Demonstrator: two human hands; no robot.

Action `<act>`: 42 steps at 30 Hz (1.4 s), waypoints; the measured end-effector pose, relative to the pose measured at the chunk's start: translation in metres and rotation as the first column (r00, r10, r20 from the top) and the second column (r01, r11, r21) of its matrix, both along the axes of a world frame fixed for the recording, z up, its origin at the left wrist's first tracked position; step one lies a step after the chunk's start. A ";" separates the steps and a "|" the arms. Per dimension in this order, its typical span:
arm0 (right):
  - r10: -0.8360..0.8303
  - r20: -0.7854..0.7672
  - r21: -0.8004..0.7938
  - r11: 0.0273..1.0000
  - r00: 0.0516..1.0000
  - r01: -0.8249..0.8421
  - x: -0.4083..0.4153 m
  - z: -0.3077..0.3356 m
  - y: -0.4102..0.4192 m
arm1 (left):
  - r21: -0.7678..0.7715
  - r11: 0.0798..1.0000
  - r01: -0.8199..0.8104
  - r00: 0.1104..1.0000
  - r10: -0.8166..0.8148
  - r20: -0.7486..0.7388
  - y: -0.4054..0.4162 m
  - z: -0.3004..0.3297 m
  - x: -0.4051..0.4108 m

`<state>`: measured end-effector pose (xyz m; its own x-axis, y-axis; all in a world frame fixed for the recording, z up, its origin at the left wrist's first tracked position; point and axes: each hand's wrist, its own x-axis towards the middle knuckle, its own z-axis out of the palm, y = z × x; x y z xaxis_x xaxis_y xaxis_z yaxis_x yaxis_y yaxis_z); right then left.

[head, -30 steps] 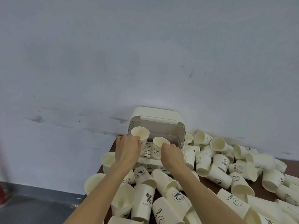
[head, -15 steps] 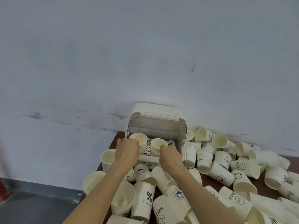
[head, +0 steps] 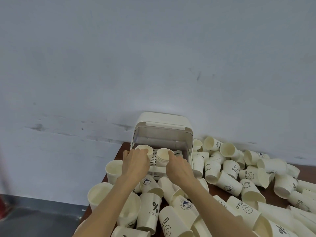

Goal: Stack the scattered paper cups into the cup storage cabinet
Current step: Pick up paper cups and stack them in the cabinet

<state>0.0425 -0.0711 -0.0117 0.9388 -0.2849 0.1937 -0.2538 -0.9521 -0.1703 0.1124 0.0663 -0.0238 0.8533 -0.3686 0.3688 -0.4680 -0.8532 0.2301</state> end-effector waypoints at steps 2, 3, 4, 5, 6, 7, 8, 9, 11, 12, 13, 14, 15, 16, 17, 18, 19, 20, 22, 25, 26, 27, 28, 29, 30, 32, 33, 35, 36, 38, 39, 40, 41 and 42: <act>0.010 0.024 0.014 1.000 1.000 -0.010 -0.010 0.002 0.000 | -0.077 0.997 0.019 1.000 -0.018 0.013 -0.001 0.006 -0.014; 0.011 0.034 0.024 1.000 0.999 -0.012 -0.016 0.004 0.000 | -0.103 0.994 0.031 0.999 -0.029 0.017 -0.002 0.009 -0.022; 0.012 0.041 0.034 0.999 0.999 -0.013 -0.021 0.007 0.000 | -0.124 0.991 0.045 0.999 -0.043 0.020 -0.004 0.012 -0.029; 0.013 0.050 0.043 0.999 0.999 -0.015 -0.027 0.010 0.000 | -0.146 0.987 0.060 0.998 -0.058 0.019 -0.005 0.015 -0.036; 0.014 0.060 0.050 0.999 0.998 -0.017 -0.033 0.014 0.000 | -0.168 0.983 0.074 0.997 -0.073 0.015 -0.007 0.018 -0.043; 0.019 0.076 0.049 0.999 0.997 -0.022 -0.040 0.018 0.000 | -0.189 0.978 0.086 0.996 -0.084 0.016 -0.009 0.022 -0.050; 0.021 0.093 0.048 0.999 0.995 -0.026 -0.047 0.023 0.000 | -0.204 0.974 0.097 0.995 -0.095 0.020 -0.011 0.025 -0.057; 0.021 0.112 0.051 0.998 0.994 -0.026 -0.054 0.026 -0.001 | -0.211 0.971 0.110 0.994 -0.106 0.030 -0.012 0.028 -0.063; 0.024 0.145 0.051 0.998 0.989 -0.032 -0.069 0.032 -0.004 | -0.218 0.967 0.134 0.991 -0.125 0.055 -0.015 0.032 -0.075; 0.025 0.159 0.052 0.998 0.987 -0.033 -0.076 0.034 -0.006 | -0.222 0.965 0.143 0.989 -0.133 0.059 -0.016 0.033 -0.080; 0.021 0.170 0.055 0.998 0.985 -0.031 -0.083 0.035 -0.008 | -0.231 0.961 0.151 0.988 -0.142 0.056 -0.018 0.033 -0.085; 0.013 0.177 0.058 0.998 0.984 -0.024 -0.090 0.036 -0.010 | -0.242 0.957 0.160 0.987 -0.153 0.049 -0.019 0.032 -0.089; 0.004 0.183 0.062 0.998 0.983 -0.016 -0.097 0.037 -0.012 | -0.252 0.952 0.172 0.985 -0.167 0.042 -0.020 0.032 -0.094; -0.006 0.185 0.067 0.998 0.983 -0.007 -0.103 0.037 -0.014 | -0.257 0.949 0.184 0.983 -0.180 0.038 -0.020 0.031 -0.098; -0.018 0.188 0.073 0.997 0.982 0.005 -0.110 0.038 -0.016 | -0.256 0.947 0.194 0.981 -0.191 0.038 -0.021 0.031 -0.103; -0.032 0.192 0.078 0.997 0.981 0.017 -0.116 0.038 -0.018 | -0.255 0.946 0.202 0.979 -0.199 0.038 -0.022 0.030 -0.107; -0.042 0.198 0.081 0.996 0.979 0.026 -0.121 0.038 -0.020 | -0.256 0.945 0.205 0.979 -0.203 0.034 -0.023 0.029 -0.110; -0.053 0.200 0.082 0.996 0.978 0.037 -0.127 0.038 -0.022 | -0.258 0.944 0.208 0.978 -0.209 0.026 -0.024 0.029 -0.114; -0.066 0.191 0.083 0.995 0.979 0.051 -0.135 0.035 -0.023 | -0.261 0.940 0.220 0.974 -0.225 0.012 -0.027 0.028 -0.119; -0.073 0.168 0.083 0.995 0.983 0.060 -0.143 0.029 -0.025 | -0.242 0.939 0.246 0.967 -0.253 0.002 -0.032 0.026 -0.125; -0.078 0.162 0.082 0.994 0.984 0.066 -0.144 0.028 -0.025 | -0.236 0.938 0.254 0.965 -0.262 0.000 -0.034 0.025 -0.126; -0.082 0.158 0.082 0.994 0.984 0.070 -0.145 0.028 -0.026 | -0.235 0.936 0.261 0.963 -0.269 -0.004 -0.035 0.025 -0.127; -0.085 0.152 0.083 0.994 0.985 0.073 -0.146 0.027 -0.027 | -0.235 0.935 0.266 0.962 -0.275 -0.006 -0.036 0.026 -0.128; -0.086 0.144 0.086 0.994 0.986 0.075 -0.146 0.027 -0.027 | -0.234 0.934 0.268 0.961 -0.277 -0.007 -0.036 0.026 -0.129; -0.090 0.138 0.090 0.993 0.986 0.078 -0.147 0.026 -0.028 | -0.233 0.934 0.270 0.960 -0.279 -0.007 -0.037 0.026 -0.129; -0.098 0.131 0.105 0.991 0.987 0.084 -0.148 0.025 -0.030 | -0.236 0.933 0.272 0.959 -0.284 -0.016 -0.039 0.027 -0.130; -0.102 0.129 0.110 0.990 0.986 0.088 -0.148 0.025 -0.031 | -0.241 0.931 0.275 0.957 -0.289 -0.024 -0.039 0.027 -0.131; -0.109 0.124 0.110 0.989 0.986 0.095 -0.149 0.025 -0.032 | -0.240 0.927 0.289 0.952 -0.304 -0.027 -0.042 0.028 -0.133; -0.111 0.122 0.108 0.989 0.986 0.098 -0.150 0.026 -0.033 | -0.235 0.926 0.295 0.950 -0.310 -0.028 -0.043 0.028 -0.134; -0.111 0.124 0.103 0.990 0.986 0.098 -0.153 0.027 -0.036 | -0.232 0.924 0.303 0.947 -0.318 -0.032 -0.047 0.028 -0.136; -0.109 0.124 0.105 0.990 0.986 0.096 -0.155 0.028 -0.038 | -0.231 0.924 0.305 0.946 -0.321 -0.035 -0.050 0.028 -0.138; -0.110 0.121 0.111 0.989 0.986 0.097 -0.157 0.029 -0.040 | -0.228 0.923 0.309 0.945 -0.325 -0.035 -0.052 0.028 -0.139; -0.114 0.119 0.120 0.988 0.986 0.100 -0.159 0.029 -0.043 | -0.222 0.922 0.316 0.943 -0.331 -0.031 -0.055 0.028 -0.141; -0.122 0.118 0.123 0.987 0.985 0.108 -0.161 0.028 -0.046 | -0.218 0.920 0.327 0.940 -0.340 -0.025 -0.059 0.028 -0.142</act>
